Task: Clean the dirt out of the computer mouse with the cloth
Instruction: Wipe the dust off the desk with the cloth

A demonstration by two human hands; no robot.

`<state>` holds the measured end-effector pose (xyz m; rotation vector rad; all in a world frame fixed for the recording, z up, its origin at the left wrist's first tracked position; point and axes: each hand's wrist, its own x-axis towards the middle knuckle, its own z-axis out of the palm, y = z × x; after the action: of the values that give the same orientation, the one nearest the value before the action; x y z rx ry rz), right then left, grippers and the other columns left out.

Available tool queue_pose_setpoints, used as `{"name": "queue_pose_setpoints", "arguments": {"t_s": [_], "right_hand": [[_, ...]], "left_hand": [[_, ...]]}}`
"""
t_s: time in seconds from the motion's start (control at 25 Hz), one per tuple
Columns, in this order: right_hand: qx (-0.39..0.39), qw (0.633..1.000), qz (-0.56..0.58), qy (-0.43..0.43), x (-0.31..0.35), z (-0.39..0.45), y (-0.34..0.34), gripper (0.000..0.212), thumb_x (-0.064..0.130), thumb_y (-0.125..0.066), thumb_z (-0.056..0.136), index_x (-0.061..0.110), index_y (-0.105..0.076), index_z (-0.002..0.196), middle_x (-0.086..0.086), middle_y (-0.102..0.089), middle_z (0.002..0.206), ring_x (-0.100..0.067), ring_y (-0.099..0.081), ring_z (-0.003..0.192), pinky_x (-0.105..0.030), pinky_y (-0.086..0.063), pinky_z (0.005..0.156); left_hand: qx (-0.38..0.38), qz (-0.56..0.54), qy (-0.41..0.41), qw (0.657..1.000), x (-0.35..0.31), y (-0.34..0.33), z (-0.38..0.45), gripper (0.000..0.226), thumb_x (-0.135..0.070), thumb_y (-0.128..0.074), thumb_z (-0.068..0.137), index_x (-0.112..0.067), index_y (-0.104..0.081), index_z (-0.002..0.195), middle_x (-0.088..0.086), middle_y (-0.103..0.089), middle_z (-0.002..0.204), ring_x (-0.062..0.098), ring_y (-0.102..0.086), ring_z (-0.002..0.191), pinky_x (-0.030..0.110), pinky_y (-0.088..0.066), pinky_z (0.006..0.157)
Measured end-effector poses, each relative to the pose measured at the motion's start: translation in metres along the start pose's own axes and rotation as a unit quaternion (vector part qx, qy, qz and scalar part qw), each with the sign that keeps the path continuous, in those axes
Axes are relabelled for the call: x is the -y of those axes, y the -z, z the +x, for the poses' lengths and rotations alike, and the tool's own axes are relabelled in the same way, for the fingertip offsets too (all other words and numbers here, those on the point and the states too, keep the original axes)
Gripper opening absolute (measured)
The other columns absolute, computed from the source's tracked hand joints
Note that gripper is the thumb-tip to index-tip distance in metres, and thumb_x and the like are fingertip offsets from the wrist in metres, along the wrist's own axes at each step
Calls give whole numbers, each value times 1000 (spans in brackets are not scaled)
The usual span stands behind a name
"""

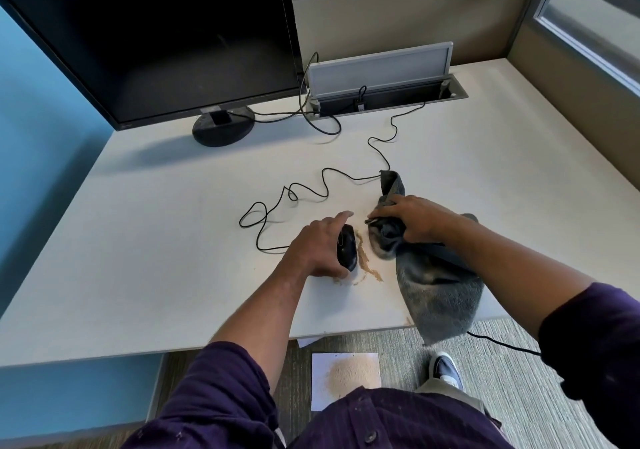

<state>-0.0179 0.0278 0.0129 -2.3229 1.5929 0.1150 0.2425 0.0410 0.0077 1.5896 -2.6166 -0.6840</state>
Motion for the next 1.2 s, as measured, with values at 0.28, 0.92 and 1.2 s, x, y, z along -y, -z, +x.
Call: {"name": "queue_pose_setpoints", "arguments": {"t_s": [0.28,0.92,1.2], "right_hand": [[-100,994,-49,18,14,52,18,77,3,-69,70,25,-37,137,-6,-47,141,-31,-53,116,-48,-55,86],[-84,994,-19,71,31,75,-38,62,59,-47,91,51,-23,148,-7,-32,146,-31,-32,131,-50,-28,109],[-99,989,-13,112,44,73,-43,67,60,-54,86,44,-32,147,-7,-43,128,-27,-43,118,-45,-42,101]], "left_hand": [[-76,-42,23,996,19,30,-12,121,-41,-84,53,-39,-25,159,4,-59,131,29,-53,119,35,-48,97],[-142,-50,30,988,41,30,-32,114,-48,-83,56,-39,-29,156,-5,-60,119,24,-56,112,34,-50,97],[-126,-58,50,989,43,21,-37,114,-45,-85,57,-34,-31,158,-1,-63,125,24,-56,118,35,-49,100]]}}
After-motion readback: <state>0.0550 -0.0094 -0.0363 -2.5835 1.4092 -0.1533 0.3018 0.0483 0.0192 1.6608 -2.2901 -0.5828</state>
